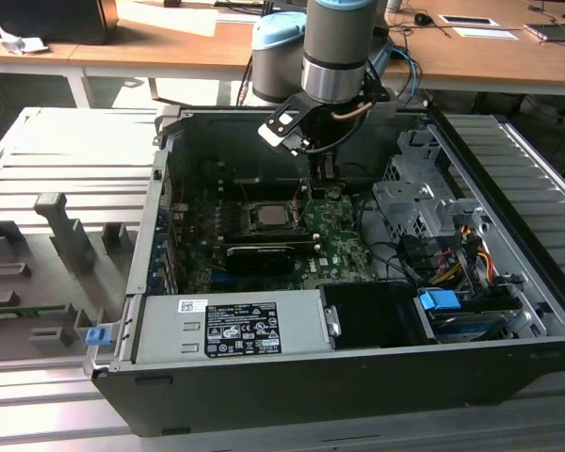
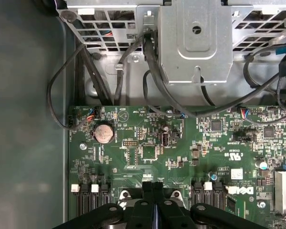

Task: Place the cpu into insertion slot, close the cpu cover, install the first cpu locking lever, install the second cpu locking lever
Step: 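Close the cpu cover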

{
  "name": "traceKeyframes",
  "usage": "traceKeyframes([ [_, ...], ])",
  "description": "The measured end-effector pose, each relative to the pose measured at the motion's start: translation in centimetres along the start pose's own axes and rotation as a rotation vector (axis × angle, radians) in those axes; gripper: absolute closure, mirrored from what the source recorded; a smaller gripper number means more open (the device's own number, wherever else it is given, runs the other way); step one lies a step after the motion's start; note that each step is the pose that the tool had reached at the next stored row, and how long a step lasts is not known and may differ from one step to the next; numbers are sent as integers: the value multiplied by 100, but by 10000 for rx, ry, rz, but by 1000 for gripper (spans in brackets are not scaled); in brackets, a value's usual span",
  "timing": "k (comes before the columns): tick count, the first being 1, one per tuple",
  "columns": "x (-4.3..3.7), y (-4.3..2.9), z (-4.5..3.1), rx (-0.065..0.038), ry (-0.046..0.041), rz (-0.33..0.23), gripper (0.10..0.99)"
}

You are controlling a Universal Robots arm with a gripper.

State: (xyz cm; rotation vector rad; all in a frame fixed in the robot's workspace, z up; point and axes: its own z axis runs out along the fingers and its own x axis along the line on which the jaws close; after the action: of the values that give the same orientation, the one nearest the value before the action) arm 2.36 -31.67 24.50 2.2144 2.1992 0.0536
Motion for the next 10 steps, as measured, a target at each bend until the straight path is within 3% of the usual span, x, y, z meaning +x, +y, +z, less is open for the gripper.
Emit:
traceKeyframes([
  [10,-1,-141,-5,-1,1,1,980],
])
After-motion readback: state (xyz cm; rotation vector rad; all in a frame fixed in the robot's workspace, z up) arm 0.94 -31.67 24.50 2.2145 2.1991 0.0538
